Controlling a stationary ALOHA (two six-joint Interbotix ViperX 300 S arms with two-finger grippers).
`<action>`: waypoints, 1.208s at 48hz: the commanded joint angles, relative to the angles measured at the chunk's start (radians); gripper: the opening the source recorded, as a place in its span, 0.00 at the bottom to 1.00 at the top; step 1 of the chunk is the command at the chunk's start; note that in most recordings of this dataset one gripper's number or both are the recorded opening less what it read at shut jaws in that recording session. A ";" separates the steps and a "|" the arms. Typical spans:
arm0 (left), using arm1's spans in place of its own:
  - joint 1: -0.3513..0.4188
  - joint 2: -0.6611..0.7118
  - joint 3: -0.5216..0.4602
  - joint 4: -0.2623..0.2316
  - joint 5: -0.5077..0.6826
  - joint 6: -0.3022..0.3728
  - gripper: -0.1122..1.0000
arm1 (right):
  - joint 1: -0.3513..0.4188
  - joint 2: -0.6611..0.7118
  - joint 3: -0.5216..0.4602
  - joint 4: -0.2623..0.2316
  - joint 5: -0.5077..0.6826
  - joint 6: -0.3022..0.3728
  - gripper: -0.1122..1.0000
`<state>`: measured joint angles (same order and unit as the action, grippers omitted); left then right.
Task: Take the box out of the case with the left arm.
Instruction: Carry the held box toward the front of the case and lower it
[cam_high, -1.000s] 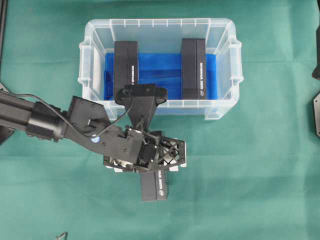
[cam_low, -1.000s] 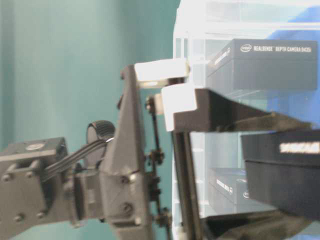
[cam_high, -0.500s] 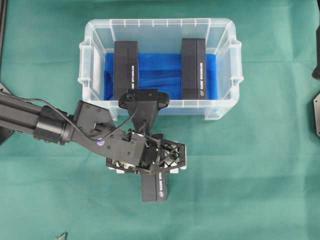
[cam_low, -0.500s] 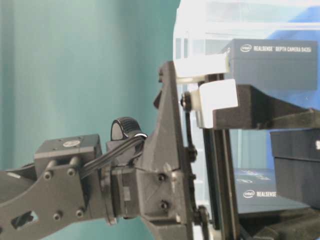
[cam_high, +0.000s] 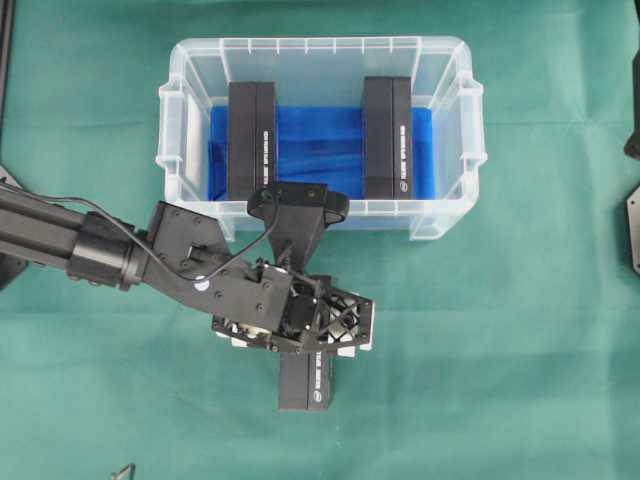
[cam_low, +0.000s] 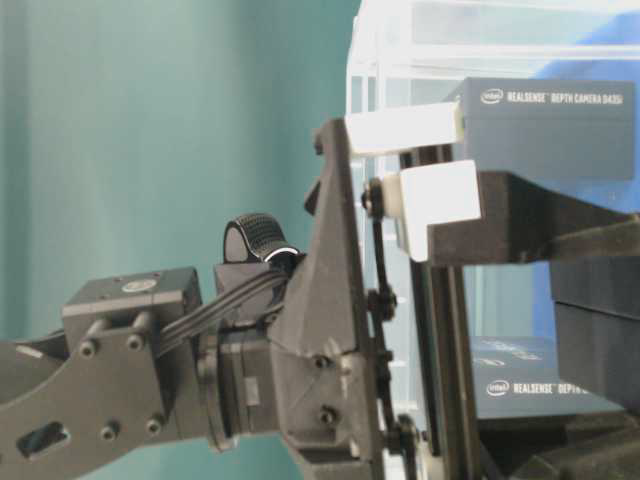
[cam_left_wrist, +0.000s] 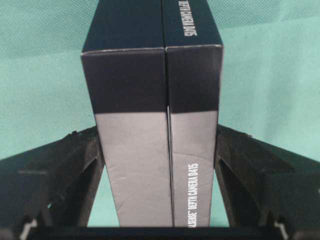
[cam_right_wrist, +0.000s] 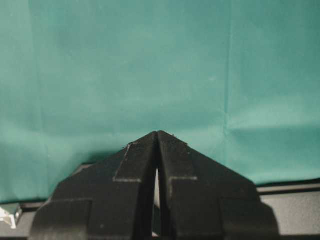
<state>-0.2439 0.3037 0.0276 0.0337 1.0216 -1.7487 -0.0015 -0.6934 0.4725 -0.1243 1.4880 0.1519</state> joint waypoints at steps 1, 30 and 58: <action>0.003 -0.025 -0.023 -0.002 -0.003 -0.008 0.66 | 0.000 -0.002 -0.015 -0.002 -0.002 0.002 0.11; 0.005 -0.052 -0.014 0.000 0.014 -0.069 0.89 | 0.000 -0.002 -0.017 -0.002 -0.002 0.002 0.11; 0.023 -0.135 -0.158 0.005 0.212 -0.015 0.89 | 0.000 -0.002 -0.017 -0.002 -0.002 0.000 0.11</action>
<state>-0.2332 0.2240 -0.0767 0.0337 1.1919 -1.7763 -0.0015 -0.6949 0.4725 -0.1243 1.4880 0.1519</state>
